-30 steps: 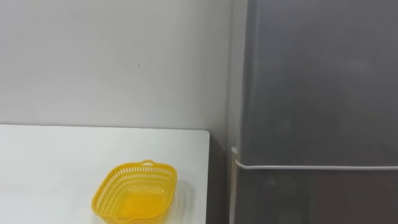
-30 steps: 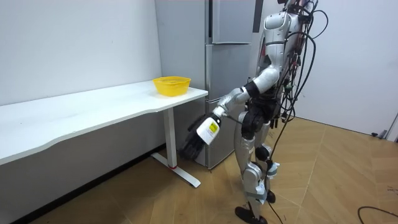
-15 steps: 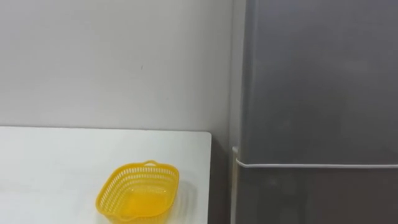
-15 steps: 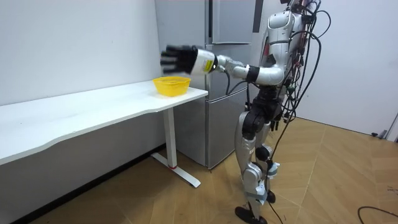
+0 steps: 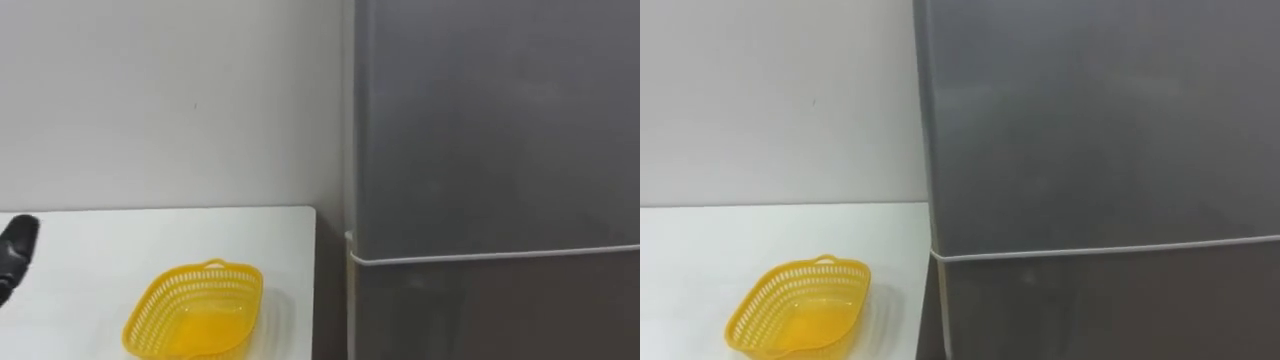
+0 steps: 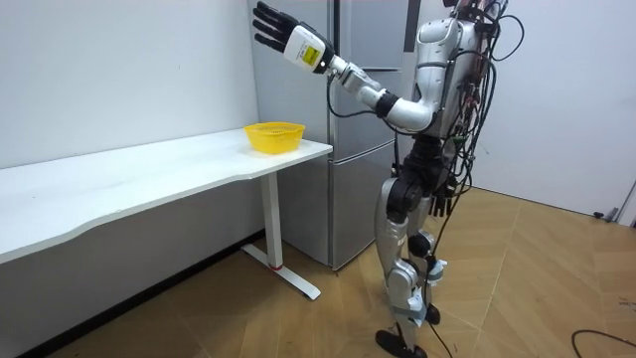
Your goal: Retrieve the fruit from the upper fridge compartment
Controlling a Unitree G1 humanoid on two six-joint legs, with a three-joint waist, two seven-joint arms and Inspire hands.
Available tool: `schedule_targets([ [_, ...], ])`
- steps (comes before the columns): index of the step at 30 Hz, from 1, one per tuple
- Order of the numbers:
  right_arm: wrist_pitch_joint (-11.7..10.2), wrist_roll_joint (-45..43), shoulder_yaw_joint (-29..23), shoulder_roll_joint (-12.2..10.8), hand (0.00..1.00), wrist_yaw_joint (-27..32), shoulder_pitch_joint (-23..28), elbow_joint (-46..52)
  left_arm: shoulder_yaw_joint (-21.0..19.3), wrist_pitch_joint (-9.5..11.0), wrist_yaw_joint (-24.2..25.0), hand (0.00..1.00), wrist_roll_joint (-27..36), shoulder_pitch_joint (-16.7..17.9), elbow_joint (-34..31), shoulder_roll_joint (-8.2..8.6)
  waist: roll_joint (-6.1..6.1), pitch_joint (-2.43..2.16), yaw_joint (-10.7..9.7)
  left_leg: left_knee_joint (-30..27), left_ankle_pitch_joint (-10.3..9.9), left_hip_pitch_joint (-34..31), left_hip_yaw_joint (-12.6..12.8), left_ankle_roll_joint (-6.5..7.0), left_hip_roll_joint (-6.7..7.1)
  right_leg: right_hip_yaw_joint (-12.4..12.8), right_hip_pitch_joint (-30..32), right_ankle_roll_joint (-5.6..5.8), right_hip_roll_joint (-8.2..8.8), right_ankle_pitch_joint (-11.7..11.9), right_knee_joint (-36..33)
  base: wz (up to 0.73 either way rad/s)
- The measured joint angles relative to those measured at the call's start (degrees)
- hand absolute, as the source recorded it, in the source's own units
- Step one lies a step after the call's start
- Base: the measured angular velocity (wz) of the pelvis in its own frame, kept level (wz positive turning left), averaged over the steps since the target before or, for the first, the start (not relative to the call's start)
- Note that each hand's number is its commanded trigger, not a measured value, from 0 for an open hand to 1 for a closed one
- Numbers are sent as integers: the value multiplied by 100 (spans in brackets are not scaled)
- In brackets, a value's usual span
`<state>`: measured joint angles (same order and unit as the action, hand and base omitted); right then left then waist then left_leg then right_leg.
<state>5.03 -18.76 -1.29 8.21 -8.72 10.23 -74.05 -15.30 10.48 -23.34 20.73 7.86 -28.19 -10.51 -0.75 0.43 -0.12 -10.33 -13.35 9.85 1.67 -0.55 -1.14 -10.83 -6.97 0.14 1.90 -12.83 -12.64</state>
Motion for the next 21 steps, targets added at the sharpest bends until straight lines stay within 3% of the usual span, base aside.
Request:
schedule_targets([
  [5, -4, 11, 1, 12, 0, -17, -42, -19, 273, -305, 914, 0, 137, -16, -1, 0, -16, -5, -13, 0, 0, 26, 146, 0, -10, 77, 6, -2, -6, 1, 11, -10],
  [10, 0, -83, -3, 11, 0, -19, -120, -15, 439, -526, 1692, 0, 358, -15, 5, 4, -12, 33, -125, 2, 0, 11, 153, 0, -9, 128, 28, -2, -9, 1, 16, -3],
  [14, -5, -244, 1, 12, 0, -22, -179, 23, 630, -615, 2085, 0, 347, -15, 42, 18, -13, 29, -163, -1, 0, -50, 148, 0, -9, 138, 113, -3, -11, 2, -6, -4],
  [21, 9, -284, 2, 10, 0, 25, -323, -164, 992, -956, 2663, 0, 347, -15, 80, 31, 3, 17, -298, -2, 0, -52, 143, 0, -14, 169, 114, -11, -21, 7, -11, -1],
])
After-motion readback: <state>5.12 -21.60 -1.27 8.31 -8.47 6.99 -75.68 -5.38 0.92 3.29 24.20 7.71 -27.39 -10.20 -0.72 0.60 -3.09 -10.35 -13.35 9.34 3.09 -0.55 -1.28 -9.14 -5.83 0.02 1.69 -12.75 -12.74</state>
